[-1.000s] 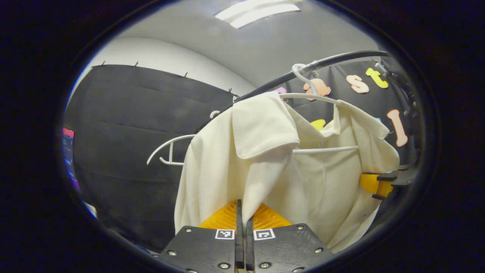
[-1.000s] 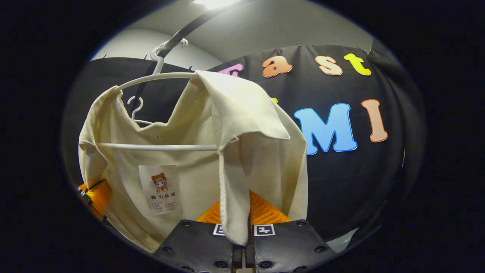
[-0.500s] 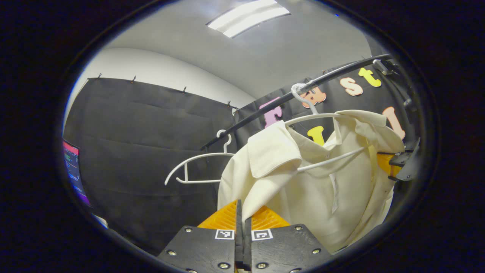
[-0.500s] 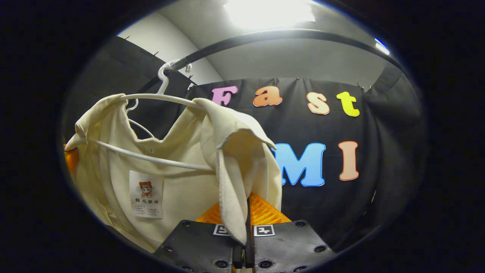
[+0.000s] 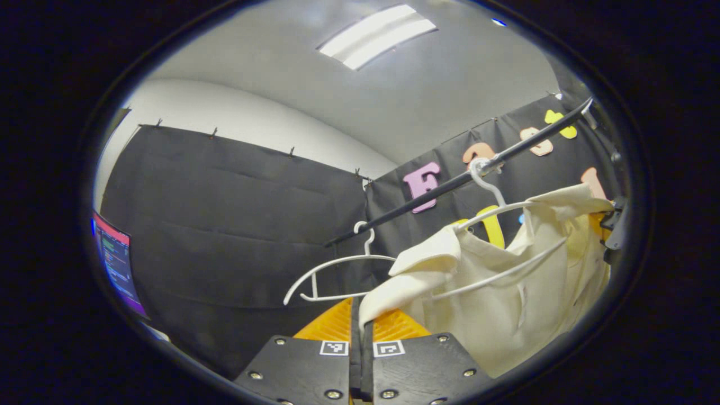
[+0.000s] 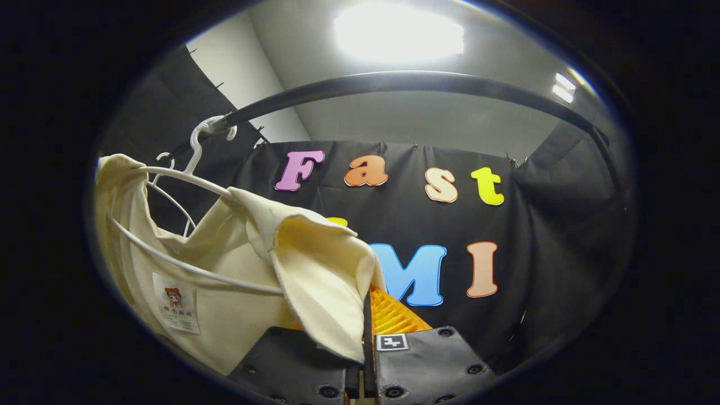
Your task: Grasp the clothes on the hanger with both hands and then place them into the laundry hamper below.
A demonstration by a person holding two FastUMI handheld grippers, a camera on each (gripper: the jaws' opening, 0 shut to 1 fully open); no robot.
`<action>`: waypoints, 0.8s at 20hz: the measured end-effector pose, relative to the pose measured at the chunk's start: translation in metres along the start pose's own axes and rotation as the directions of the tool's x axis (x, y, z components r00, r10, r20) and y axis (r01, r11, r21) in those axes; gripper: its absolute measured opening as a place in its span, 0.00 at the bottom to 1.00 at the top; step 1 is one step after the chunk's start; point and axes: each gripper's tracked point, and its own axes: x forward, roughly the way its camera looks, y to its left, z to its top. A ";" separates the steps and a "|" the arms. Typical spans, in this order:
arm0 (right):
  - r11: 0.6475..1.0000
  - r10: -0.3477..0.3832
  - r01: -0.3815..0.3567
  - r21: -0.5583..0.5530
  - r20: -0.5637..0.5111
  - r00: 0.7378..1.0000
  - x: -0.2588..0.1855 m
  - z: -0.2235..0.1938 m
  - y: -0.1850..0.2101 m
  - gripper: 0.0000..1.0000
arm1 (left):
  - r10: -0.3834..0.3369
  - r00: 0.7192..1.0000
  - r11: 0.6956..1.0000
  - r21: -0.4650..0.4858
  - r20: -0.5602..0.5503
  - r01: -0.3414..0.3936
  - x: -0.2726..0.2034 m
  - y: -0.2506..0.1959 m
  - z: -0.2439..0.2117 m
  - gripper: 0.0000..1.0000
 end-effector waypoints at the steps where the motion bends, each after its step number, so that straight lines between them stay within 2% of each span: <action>1: 1.000 -0.012 0.012 -0.004 0.017 1.000 0.003 0.004 -0.004 0.07 | 0.006 1.000 1.000 0.000 0.001 -0.006 0.003 0.004 0.002 0.02; 5: 0.998 -0.057 0.059 -0.023 0.079 0.995 0.016 0.017 -0.018 0.07 | 0.043 0.998 0.999 -0.006 0.039 -0.043 0.018 0.020 0.017 0.02; 10: 0.992 -0.128 0.127 0.026 0.077 0.989 0.041 0.008 -0.041 0.07 | 0.073 0.995 0.997 -0.006 0.073 -0.073 0.039 0.039 0.023 0.02; 16: 0.985 -0.077 0.075 0.157 0.009 0.997 0.077 -0.017 -0.032 0.06 | 0.075 0.994 0.997 -0.002 0.077 -0.075 0.068 0.048 0.016 0.01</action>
